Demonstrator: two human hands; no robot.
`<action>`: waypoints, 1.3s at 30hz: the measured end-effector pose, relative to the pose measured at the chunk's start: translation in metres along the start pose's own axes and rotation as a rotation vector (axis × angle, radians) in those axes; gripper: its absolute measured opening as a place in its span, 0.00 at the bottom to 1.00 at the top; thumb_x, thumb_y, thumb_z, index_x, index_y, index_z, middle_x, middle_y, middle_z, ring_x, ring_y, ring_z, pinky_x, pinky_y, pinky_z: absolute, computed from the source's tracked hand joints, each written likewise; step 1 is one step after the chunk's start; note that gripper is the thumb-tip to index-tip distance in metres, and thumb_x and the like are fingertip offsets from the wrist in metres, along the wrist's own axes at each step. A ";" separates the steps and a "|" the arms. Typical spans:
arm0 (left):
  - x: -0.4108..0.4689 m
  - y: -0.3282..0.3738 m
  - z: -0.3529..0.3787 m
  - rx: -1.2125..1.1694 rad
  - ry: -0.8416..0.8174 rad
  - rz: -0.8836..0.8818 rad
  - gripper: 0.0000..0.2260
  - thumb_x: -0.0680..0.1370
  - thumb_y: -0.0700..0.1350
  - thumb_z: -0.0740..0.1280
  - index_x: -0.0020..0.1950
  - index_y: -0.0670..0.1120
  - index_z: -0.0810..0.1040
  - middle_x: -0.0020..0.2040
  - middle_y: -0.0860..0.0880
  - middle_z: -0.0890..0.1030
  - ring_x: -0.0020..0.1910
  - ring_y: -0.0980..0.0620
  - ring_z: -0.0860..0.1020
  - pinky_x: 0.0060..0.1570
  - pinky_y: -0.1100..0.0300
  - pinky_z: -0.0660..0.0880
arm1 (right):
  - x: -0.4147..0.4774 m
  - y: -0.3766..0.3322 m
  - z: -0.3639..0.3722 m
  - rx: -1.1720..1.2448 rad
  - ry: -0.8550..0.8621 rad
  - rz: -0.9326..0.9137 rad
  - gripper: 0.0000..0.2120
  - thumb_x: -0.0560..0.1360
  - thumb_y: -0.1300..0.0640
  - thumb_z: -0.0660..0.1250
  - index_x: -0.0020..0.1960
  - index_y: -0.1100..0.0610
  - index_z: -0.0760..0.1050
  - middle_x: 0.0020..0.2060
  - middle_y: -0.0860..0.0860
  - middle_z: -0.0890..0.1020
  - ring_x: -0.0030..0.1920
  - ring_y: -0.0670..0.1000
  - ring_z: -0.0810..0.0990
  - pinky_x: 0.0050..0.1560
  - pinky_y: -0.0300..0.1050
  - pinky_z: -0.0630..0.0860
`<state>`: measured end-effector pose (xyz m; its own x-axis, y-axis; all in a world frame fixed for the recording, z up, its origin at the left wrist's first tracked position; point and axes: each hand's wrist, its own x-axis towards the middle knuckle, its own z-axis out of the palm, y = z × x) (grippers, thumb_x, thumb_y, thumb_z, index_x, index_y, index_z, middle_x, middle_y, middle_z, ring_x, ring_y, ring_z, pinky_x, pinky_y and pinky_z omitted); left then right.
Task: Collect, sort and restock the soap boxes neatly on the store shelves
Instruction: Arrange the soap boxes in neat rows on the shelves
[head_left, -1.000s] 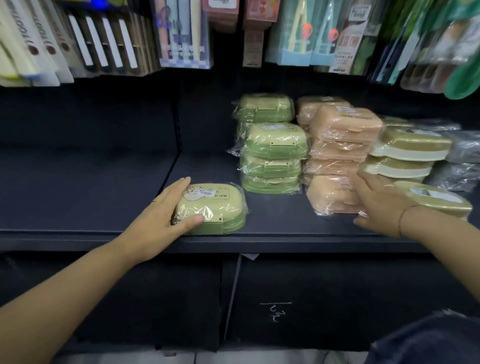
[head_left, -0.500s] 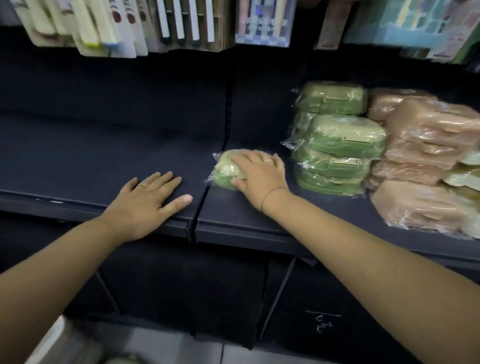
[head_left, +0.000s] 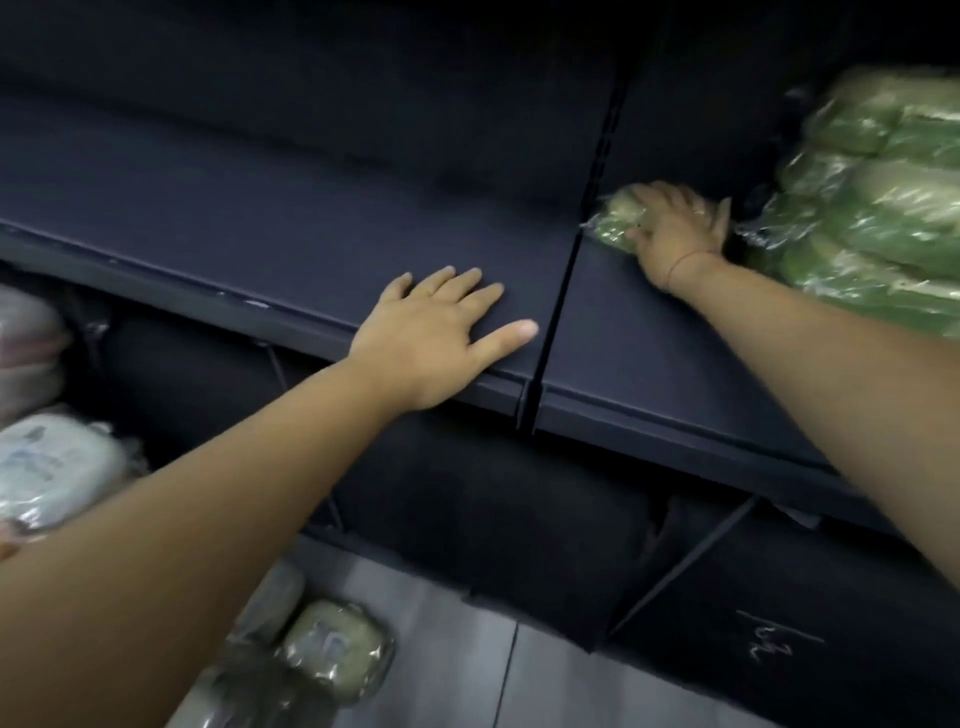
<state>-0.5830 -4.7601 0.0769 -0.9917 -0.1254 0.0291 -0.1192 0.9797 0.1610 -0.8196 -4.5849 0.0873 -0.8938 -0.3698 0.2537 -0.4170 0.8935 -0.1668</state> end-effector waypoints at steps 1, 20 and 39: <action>0.000 0.000 0.000 -0.001 0.003 0.002 0.41 0.71 0.73 0.36 0.80 0.56 0.53 0.80 0.55 0.51 0.79 0.55 0.47 0.77 0.50 0.44 | 0.000 0.000 -0.001 -0.012 -0.003 0.011 0.25 0.81 0.55 0.57 0.77 0.49 0.58 0.77 0.51 0.58 0.77 0.55 0.52 0.74 0.64 0.39; -0.261 -0.161 0.102 0.042 -0.532 0.090 0.48 0.66 0.78 0.59 0.78 0.53 0.56 0.76 0.52 0.60 0.75 0.52 0.59 0.70 0.64 0.52 | -0.359 -0.166 0.175 0.680 -0.676 -0.300 0.24 0.74 0.47 0.68 0.66 0.54 0.70 0.62 0.48 0.70 0.65 0.51 0.70 0.59 0.36 0.65; -0.238 -0.178 0.146 -0.122 -0.359 0.298 0.44 0.67 0.71 0.61 0.76 0.47 0.64 0.61 0.49 0.75 0.59 0.49 0.74 0.59 0.52 0.71 | -0.364 -0.196 0.336 0.193 -0.823 -0.205 0.53 0.65 0.37 0.72 0.78 0.46 0.43 0.73 0.55 0.55 0.72 0.58 0.58 0.70 0.52 0.58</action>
<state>-0.3324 -4.8817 -0.1027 -0.9386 0.2406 -0.2473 0.1577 0.9366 0.3128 -0.4683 -4.7116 -0.2928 -0.6022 -0.6523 -0.4603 -0.5370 0.7576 -0.3711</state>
